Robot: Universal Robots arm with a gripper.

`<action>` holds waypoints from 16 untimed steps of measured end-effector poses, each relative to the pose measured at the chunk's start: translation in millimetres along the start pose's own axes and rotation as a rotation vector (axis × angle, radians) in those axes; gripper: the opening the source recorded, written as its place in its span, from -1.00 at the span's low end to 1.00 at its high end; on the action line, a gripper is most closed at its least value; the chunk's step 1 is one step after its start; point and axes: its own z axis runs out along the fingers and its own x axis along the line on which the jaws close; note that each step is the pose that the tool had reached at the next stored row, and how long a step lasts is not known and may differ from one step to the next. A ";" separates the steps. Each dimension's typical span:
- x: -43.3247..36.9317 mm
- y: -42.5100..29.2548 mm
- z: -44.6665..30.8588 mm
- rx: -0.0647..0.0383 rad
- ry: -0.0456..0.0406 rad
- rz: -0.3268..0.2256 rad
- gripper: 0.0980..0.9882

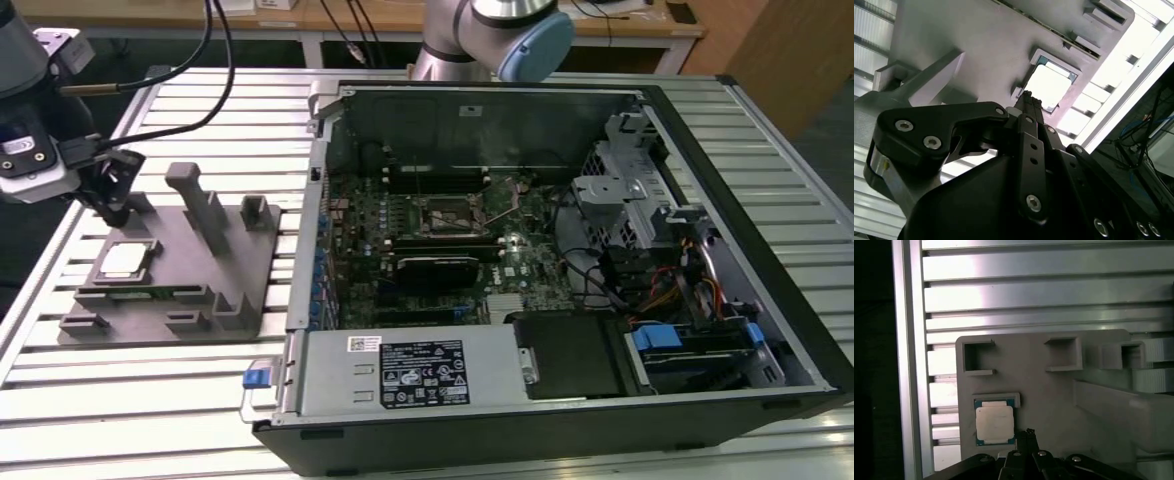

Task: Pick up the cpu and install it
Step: 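Pick up the cpu and move it towards the insertion slot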

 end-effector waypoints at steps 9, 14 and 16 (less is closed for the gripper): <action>1.0 -0.2 7.7 0.000 0.0000 0.000 -0.98; 1.5 -0.4 13.0 0.000 0.0000 0.000 -0.98; 1.7 -0.4 15.5 0.000 0.0000 0.000 -0.98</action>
